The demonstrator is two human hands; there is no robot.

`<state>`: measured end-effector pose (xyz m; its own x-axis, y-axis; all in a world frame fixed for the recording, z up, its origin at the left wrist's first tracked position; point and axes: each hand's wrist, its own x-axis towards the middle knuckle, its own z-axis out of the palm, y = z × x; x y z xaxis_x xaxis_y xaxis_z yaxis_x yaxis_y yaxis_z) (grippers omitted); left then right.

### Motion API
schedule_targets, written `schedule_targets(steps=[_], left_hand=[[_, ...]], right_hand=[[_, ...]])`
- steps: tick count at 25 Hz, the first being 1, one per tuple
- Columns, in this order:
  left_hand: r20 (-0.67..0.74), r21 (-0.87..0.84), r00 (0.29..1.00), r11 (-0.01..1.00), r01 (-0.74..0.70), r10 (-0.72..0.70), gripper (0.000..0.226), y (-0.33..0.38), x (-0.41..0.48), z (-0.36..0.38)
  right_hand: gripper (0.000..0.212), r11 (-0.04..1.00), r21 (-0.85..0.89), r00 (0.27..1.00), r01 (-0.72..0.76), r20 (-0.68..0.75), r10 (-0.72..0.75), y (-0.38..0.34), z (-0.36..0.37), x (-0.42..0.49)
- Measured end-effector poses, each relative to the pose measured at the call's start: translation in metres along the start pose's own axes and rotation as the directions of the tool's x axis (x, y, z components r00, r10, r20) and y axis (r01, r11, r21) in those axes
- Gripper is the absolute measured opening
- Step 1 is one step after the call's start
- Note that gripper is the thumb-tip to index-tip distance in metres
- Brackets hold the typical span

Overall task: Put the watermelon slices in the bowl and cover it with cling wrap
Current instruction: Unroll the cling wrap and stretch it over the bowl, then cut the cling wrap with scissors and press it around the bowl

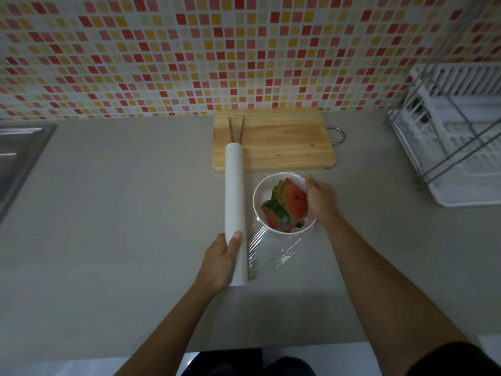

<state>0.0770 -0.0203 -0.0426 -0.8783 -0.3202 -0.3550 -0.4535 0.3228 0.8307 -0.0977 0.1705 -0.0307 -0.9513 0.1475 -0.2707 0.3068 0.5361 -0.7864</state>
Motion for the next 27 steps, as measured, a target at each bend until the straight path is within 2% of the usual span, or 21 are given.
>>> schedule_targets(steps=[3,5,7,8,10,11,17,23,25,27], left_hand=[[-0.008,0.032,1.0,0.999,-0.006,0.007,0.036,0.002,-0.001,0.0],[-0.016,0.055,1.0,0.998,-0.003,0.004,0.038,0.004,-0.001,0.001],[-0.025,0.072,1.0,0.997,0.002,0.0,0.04,0.005,-0.001,0.001],[-0.031,0.066,1.0,0.998,0.0,0.002,0.042,0.006,-0.002,0.002],[-0.043,0.051,0.999,0.999,0.0,0.002,0.042,0.006,-0.004,0.002],[-0.047,0.045,0.999,0.999,0.0,0.002,0.042,0.006,-0.005,0.003],[-0.06,0.008,0.998,1.0,0.009,-0.008,0.045,0.008,-0.009,0.002],[-0.053,-0.02,0.998,1.0,0.024,-0.025,0.046,0.008,-0.01,0.002],[-0.048,-0.042,0.999,0.999,0.022,-0.024,0.044,0.007,-0.011,0.003],[-0.047,-0.047,0.999,0.999,0.022,-0.024,0.041,0.007,-0.01,0.002]], right_hand=[[0.07,0.997,-0.059,0.999,-0.046,0.021,0.047,-0.009,-0.013,-0.004],[0.067,0.999,-0.034,0.999,-0.01,-0.043,0.009,-0.01,-0.033,-0.008],[0.043,0.974,-0.221,0.994,0.045,-0.091,-0.066,0.002,-0.052,-0.015],[0.033,0.928,-0.369,0.996,0.046,-0.051,-0.07,0.012,-0.06,-0.021],[0.029,0.819,-0.574,0.999,0.017,0.043,0.01,0.034,-0.068,-0.035],[0.031,0.8,-0.6,0.997,-0.005,0.054,0.047,0.043,-0.069,-0.044],[0.029,0.8,-0.598,0.998,0.056,0.011,-0.062,0.057,-0.066,-0.067],[0.03,0.727,-0.669,0.986,0.154,0.056,-0.158,0.072,-0.067,-0.067],[0.033,0.764,-0.634,0.987,0.118,-0.006,-0.158,0.076,-0.071,-0.069],[0.034,0.858,-0.499,0.979,0.125,-0.079,-0.189,0.074,-0.075,-0.074]])
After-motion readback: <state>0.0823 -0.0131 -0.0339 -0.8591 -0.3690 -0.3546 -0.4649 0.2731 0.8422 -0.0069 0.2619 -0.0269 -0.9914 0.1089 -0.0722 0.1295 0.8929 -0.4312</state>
